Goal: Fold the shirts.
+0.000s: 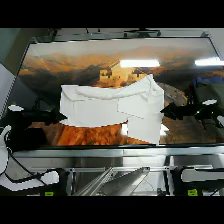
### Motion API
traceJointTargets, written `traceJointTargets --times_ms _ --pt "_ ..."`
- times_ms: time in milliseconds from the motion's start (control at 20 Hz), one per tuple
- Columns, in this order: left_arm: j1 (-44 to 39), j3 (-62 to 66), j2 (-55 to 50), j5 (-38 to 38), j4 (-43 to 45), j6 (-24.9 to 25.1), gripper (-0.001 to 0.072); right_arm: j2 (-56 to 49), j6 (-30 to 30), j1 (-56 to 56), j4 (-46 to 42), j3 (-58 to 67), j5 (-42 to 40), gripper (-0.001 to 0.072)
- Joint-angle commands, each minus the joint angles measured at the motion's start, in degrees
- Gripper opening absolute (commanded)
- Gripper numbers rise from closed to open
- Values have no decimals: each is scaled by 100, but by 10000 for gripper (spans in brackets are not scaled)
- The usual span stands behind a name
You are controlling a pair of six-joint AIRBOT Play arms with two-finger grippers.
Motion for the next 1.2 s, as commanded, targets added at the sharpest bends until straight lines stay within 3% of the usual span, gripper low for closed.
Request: traceJointTargets --times_ms 0,50,100,150,200,350,500,650,850,1000,1150 --pt "-2 310 4 -188 -2 -7 29 -140 13 286 48 -9 -455 365" --pt "-2 363 4 -177 -4 -7 29 -138 -94 286 236 -7 -402 363" --pt "-2 411 4 -181 -7 -7 29 -136 -278 286 470 9 -280 272" --pt "-2 474 4 -223 -9 -7 29 -127 -466 286 739 55 -111 49" --pt "-4 581 4 -332 -52 -4 29 -109 -557 286 1021 125 90 21" --pt "57 1174 22 -1384 -990 179 28 407 -763 284 1810 520 1023 21" --pt "133 1939 461 -2568 -3536 518 22 1792 -739 212 2789 1388 1537 21" --pt "267 2990 1078 -2922 -6234 538 23 3327 -745 -94 3753 2514 925 21" --pt "1088 4118 1668 -2299 -9097 531 23 4868 -769 -826 3770 3545 -721 21" --pt "2275 4597 1921 -2223 -9482 348 22 5595 -1161 -1290 3744 3644 -1423 20" --pt "3209 4439 2120 -2173 -9418 149 23 5687 -1215 -1447 3679 3644 -1467 20"
